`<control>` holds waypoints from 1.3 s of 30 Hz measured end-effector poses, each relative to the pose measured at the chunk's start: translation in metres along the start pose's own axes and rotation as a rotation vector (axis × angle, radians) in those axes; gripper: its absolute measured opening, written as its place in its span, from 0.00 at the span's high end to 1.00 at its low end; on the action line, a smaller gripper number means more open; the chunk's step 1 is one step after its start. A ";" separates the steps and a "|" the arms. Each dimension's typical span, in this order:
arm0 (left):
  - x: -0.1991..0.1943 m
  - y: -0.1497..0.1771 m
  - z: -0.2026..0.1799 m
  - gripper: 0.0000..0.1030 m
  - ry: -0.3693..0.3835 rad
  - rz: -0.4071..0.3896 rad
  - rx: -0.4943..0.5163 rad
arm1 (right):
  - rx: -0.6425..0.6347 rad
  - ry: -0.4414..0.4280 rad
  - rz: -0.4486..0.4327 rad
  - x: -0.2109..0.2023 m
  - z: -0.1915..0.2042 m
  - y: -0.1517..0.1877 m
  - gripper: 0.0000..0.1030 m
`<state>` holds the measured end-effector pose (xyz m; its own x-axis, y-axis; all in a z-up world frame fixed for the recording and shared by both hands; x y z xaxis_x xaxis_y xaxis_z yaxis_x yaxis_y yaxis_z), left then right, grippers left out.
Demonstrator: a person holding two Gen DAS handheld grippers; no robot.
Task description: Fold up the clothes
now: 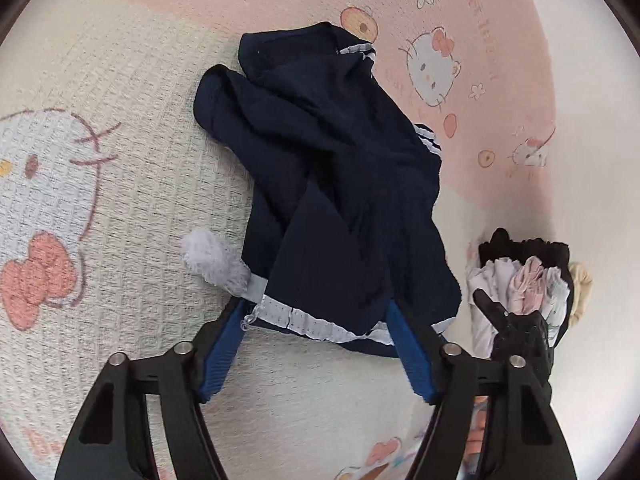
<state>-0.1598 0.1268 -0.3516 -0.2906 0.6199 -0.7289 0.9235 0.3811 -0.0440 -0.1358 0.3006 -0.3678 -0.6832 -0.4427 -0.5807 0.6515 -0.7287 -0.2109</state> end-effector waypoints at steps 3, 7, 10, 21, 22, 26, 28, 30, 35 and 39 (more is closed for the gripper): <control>0.003 -0.001 0.001 0.52 -0.020 -0.028 -0.002 | -0.041 0.017 0.005 0.005 0.004 -0.002 0.24; 0.007 -0.001 0.004 0.75 -0.046 -0.042 -0.004 | -0.078 0.081 0.017 0.007 0.001 0.000 0.47; 0.010 -0.005 0.006 0.79 -0.088 -0.058 0.012 | -0.050 0.099 0.014 0.006 -0.008 0.001 0.62; 0.017 0.000 -0.014 0.81 -0.362 -0.165 0.332 | -0.230 0.288 0.056 0.012 -0.006 -0.003 0.84; 0.016 0.001 -0.015 0.81 -0.372 -0.170 0.351 | -0.230 0.293 0.055 0.011 -0.007 -0.003 0.86; 0.012 0.003 -0.021 0.89 -0.350 -0.163 0.358 | -0.229 0.280 0.025 0.005 0.000 -0.004 0.90; 0.004 -0.001 -0.023 0.90 -0.326 -0.166 0.341 | -0.270 0.257 -0.015 -0.004 0.015 -0.006 0.90; -0.004 -0.006 -0.027 0.90 -0.318 -0.179 0.342 | -0.316 0.244 -0.042 -0.011 0.031 -0.006 0.90; -0.029 -0.013 -0.040 0.90 -0.296 -0.217 0.362 | -0.372 0.252 -0.032 -0.014 0.049 0.000 0.90; -0.042 -0.020 -0.043 0.90 -0.304 -0.246 0.368 | -0.373 0.237 -0.013 -0.017 0.057 0.006 0.90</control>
Point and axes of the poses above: each gripper's, at about its wrist camera, not at the fingertips, and x roughly the way its jaws point, z to its left, y to its underside, the point moved 10 cm from there along x, roughly the way its jaws point, and after that the axes turned 12 degrees about -x, right-handed, at the moved point
